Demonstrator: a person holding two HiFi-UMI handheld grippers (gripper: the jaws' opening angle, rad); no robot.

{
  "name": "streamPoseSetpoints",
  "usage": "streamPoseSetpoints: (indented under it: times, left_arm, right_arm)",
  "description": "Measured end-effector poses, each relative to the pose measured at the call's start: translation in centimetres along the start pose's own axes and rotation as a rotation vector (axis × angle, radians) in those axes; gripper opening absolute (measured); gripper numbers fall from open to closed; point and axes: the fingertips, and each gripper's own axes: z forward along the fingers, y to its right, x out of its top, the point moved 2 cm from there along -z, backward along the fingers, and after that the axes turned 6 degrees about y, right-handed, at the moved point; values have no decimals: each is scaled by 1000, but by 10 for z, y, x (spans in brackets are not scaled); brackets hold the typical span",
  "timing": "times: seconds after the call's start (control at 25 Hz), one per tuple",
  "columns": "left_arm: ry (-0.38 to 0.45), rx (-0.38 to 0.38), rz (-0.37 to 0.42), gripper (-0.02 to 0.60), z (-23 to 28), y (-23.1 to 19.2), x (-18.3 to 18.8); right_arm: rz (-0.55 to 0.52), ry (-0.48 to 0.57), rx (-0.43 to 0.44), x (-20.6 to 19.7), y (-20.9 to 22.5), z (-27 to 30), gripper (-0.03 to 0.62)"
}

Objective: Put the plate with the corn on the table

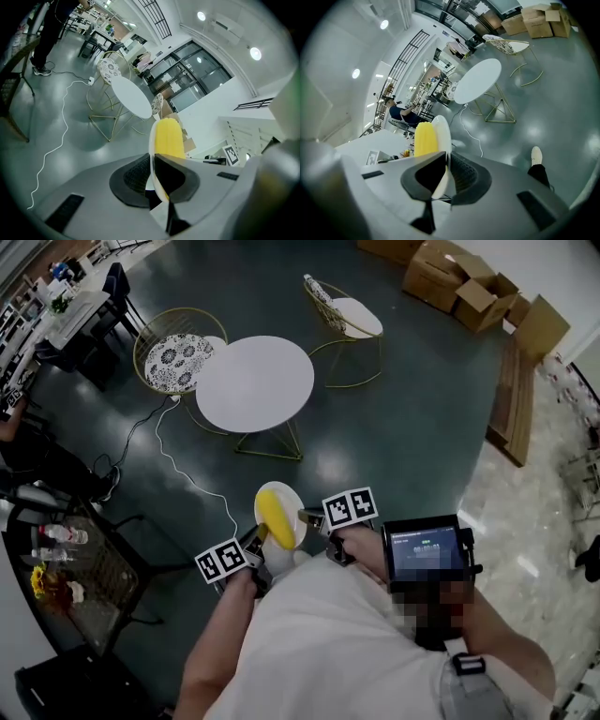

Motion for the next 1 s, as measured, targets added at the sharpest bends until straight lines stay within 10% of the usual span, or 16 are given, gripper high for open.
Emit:
streamPoseSetpoints:
  times: [1.0]
  left_arm:
    - [24, 11, 18, 38, 0, -15, 9]
  right_arm:
    - [-23, -30, -1, 3, -4, 18, 41]
